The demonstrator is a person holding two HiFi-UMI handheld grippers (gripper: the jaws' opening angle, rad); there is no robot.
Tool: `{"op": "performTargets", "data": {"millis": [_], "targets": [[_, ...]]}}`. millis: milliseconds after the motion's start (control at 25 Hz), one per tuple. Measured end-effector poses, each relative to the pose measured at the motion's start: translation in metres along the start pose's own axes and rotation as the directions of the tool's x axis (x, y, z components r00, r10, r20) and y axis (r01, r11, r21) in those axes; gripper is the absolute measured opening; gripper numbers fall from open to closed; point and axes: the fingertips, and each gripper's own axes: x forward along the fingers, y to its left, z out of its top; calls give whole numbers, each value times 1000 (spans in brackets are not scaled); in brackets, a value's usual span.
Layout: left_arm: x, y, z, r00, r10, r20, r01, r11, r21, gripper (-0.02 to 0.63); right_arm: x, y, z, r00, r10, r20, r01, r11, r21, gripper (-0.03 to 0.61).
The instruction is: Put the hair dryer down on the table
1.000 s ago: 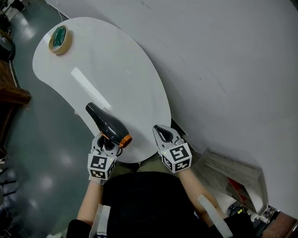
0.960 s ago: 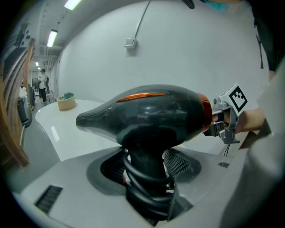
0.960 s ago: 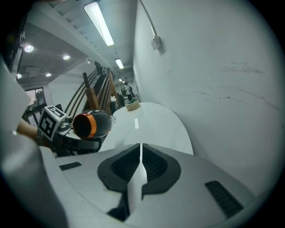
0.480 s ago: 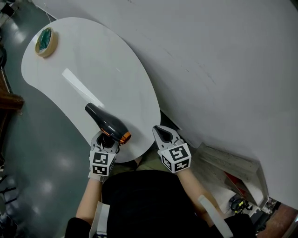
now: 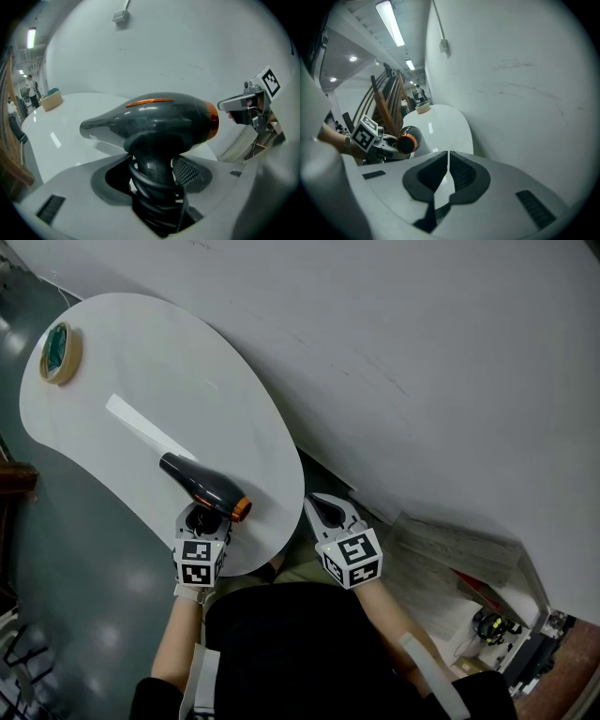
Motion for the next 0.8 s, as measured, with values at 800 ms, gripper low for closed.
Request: {"op": "performTargets", "data": {"millis": [800], "targets": [[77, -3, 46, 993, 0, -116, 10, 996, 86, 270, -23, -25, -16, 991, -131, -5, 131, 987, 94, 26]]}}
